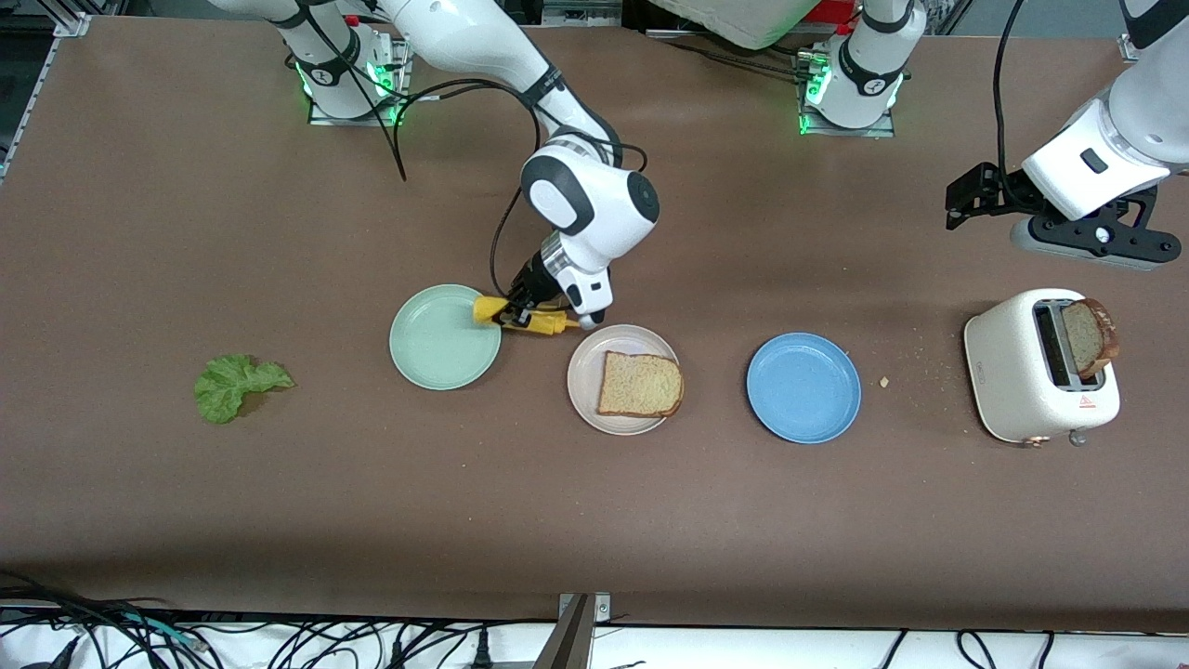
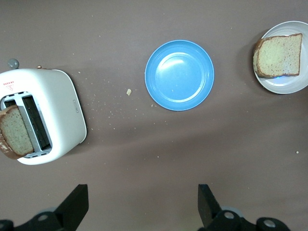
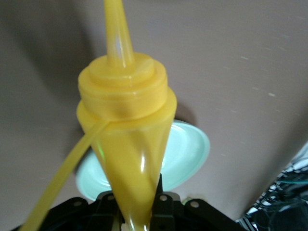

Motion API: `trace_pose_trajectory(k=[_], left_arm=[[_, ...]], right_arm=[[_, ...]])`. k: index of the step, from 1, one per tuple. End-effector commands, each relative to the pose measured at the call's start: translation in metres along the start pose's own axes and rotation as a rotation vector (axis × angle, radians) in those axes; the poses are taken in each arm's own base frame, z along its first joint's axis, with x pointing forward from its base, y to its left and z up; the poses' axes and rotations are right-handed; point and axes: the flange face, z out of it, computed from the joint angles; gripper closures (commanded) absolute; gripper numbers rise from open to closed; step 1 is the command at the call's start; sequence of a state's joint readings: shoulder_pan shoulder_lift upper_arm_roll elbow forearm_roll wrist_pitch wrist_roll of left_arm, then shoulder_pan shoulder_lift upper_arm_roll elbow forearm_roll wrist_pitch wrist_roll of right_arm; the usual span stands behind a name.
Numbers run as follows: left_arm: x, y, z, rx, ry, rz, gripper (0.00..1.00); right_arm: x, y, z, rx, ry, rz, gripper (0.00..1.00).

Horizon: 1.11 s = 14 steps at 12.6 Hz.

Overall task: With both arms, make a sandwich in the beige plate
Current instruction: 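Carry the yellow bottle with the right gripper over the bread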

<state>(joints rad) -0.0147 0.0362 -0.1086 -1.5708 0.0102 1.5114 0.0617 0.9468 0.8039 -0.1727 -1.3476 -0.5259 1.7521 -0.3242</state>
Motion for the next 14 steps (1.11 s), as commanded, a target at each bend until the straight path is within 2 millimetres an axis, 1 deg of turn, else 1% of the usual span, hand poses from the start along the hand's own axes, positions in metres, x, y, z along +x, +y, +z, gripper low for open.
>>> trace_pose_trajectory(k=[1,2,4,5,6,7,10,12,14], left_arm=[[-0.004,0.0,-0.007,-0.027,-0.001,0.007,0.0],[-0.004,0.0,-0.007,-0.027,-0.001,0.007,0.0],[-0.004,-0.001,-0.007,-0.026,-0.001,0.007,0.0],[-0.004,0.0,-0.007,-0.027,-0.001,0.007,0.0],[-0.004,0.0,-0.007,-0.027,-0.001,0.007,0.0],[-0.004,-0.001,-0.007,-0.026,-0.001,0.007,0.0],[-0.004,-0.001,-0.007,-0.026,-0.001,0.007,0.0],[-0.004,0.0,-0.007,-0.027,-0.001,0.007,0.0],[-0.004,0.0,-0.007,-0.027,-0.001,0.007,0.0]], right_arm=[[0.016,0.022,-0.007,-0.052,-0.002,0.006,1.0],[0.025,0.021,-0.009,-0.063,0.008,0.008,1.0],[0.03,0.025,-0.005,-0.079,0.015,0.014,1.0],[0.032,0.027,0.0,-0.085,0.012,0.017,1.0],[0.033,0.032,0.0,-0.097,0.02,0.023,1.0],[0.035,0.033,0.0,-0.103,0.025,0.025,1.0],[0.045,0.027,0.002,-0.116,0.022,0.019,1.0],[0.048,0.024,0.004,-0.123,0.018,0.015,1.0],[0.046,0.026,0.002,-0.128,0.015,0.018,1.0]])
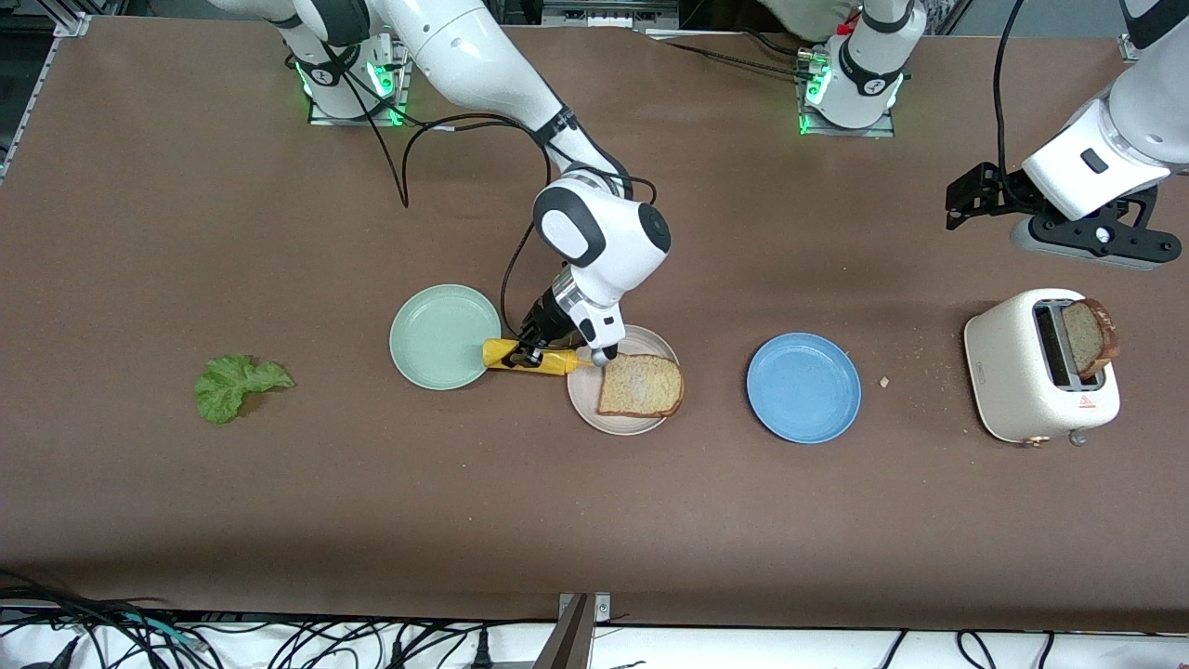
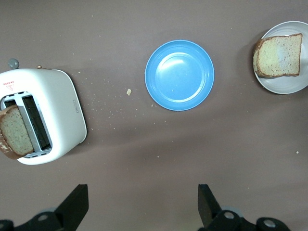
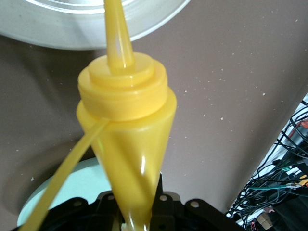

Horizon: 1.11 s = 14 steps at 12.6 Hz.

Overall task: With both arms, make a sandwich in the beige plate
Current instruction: 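Move the yellow bottle with the right gripper back beside the lettuce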

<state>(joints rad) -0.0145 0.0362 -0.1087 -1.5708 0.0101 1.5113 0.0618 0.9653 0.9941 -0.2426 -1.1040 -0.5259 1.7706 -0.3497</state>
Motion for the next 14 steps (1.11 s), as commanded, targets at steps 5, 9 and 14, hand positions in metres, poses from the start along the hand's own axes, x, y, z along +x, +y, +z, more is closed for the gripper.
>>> trace_pose_trajectory(k=[5,9,14], left_arm=[[-0.004,-0.001,-0.007,-0.026,-0.001,0.007,0.0],[-0.004,-0.001,-0.007,-0.026,-0.001,0.006,0.0],[-0.003,0.0,-0.007,-0.027,-0.001,0.006,0.0]], right_arm=[[-0.067,0.06,-0.005,0.143,0.097,0.016,1.0],[-0.144,0.103,0.008,0.345,0.226,-0.002,1.0],[-0.234,0.153,0.059,0.574,0.457,-0.075,1.0]])
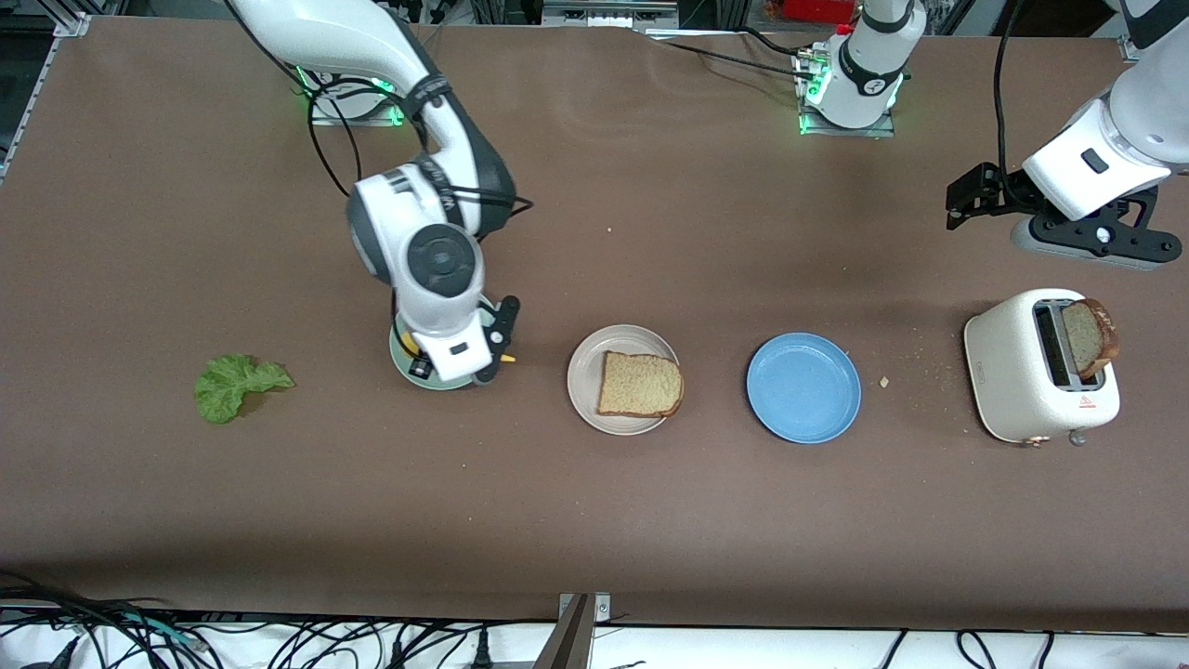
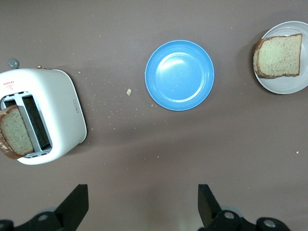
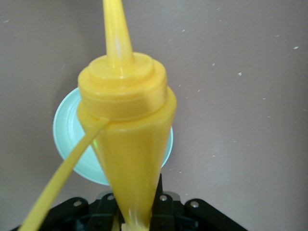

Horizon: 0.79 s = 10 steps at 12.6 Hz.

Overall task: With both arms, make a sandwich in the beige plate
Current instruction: 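Move the yellow bottle with the right gripper back beside the lettuce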

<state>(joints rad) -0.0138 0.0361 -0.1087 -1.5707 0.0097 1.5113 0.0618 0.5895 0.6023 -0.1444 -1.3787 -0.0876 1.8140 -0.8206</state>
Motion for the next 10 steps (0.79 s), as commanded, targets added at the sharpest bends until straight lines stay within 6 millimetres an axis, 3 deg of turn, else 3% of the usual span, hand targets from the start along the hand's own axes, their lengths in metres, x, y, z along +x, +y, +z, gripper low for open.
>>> trace_pose_trajectory(k=[1,5,8,10], left_arm=[[-0.003,0.0,-0.007,-0.025,-0.001,0.006,0.0],[-0.003,0.0,-0.007,-0.025,-0.001,0.006,0.0],[-0.003,0.0,-0.007,-0.027,-0.001,0.006,0.0],[-0.003,0.0,-0.006,-0.027,-0.002,0.006,0.0]], right_arm=[[-0.068,0.028,0.002,0.124,0.15,-0.085,1.0],[-0.152,0.079,0.038,0.242,0.361,-0.217,1.0],[-0.215,0.109,0.107,0.327,0.582,-0.33,1.0],[-0.247,0.12,0.153,0.341,0.73,-0.409,1.0]])
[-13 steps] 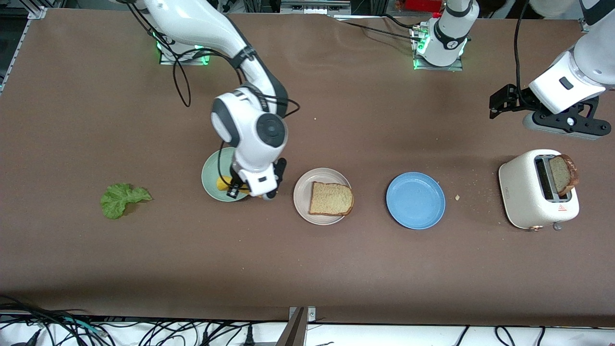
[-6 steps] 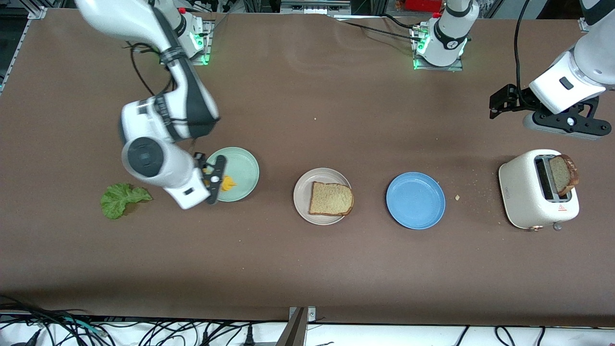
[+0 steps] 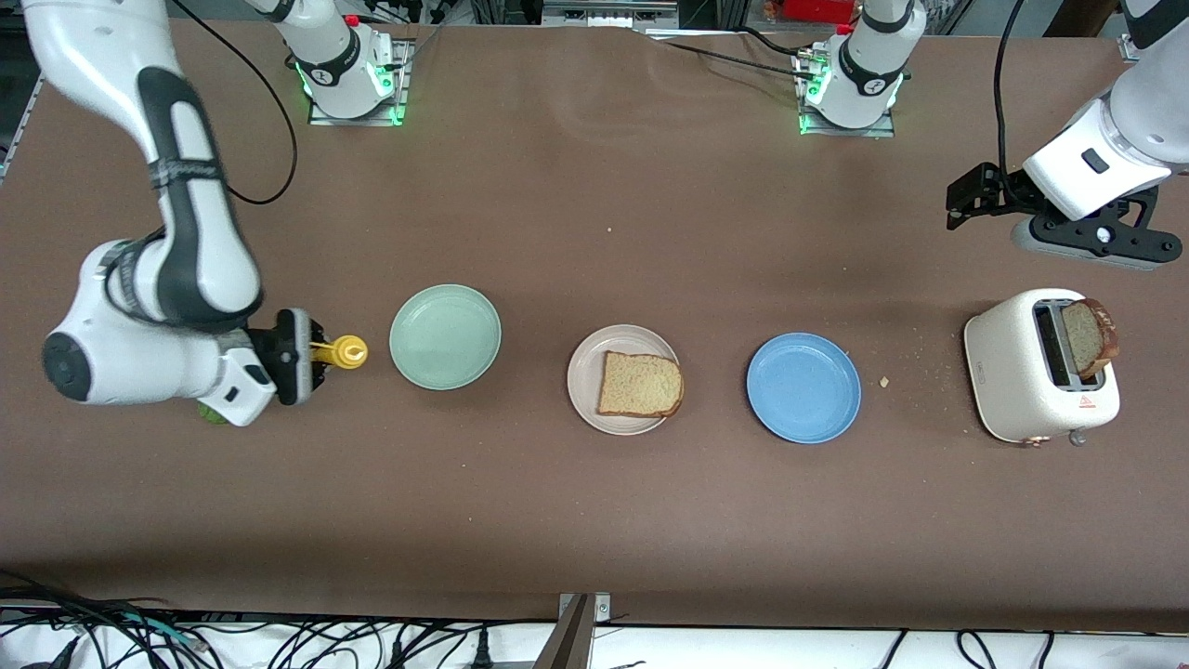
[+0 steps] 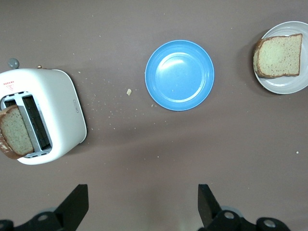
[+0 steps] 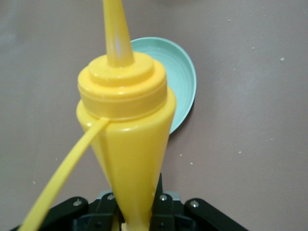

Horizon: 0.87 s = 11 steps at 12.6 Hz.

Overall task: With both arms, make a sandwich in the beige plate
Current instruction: 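Move the yellow bottle with the right gripper back beside the lettuce, then lower the yellow bottle and open the right gripper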

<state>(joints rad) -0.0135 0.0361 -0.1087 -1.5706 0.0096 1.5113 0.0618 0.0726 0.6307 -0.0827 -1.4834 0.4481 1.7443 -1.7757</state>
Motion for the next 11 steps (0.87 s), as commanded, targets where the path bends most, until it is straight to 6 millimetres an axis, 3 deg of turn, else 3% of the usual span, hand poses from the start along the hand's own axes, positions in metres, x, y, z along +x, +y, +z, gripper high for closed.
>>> trace_pose_trajectory(k=[1,3,8,11], left_arm=[[-0.003,0.0,-0.007,-0.025,-0.001,0.007,0.0],[-0.003,0.0,-0.006,-0.027,-0.002,0.007,0.0],[-0.003,0.0,-0.008,-0.027,0.002,0.007,0.0],[-0.003,0.0,-0.008,-0.025,0.002,0.007,0.0]], right_arm=[[-0.051,0.007,0.025,0.025,0.18,-0.13,1.0],[-0.074,0.006,0.051,0.059,0.301,-0.171,1.0],[-0.079,0.008,0.097,0.084,0.487,-0.193,1.0],[-0.093,0.012,0.134,0.091,0.551,-0.196,1.0]])
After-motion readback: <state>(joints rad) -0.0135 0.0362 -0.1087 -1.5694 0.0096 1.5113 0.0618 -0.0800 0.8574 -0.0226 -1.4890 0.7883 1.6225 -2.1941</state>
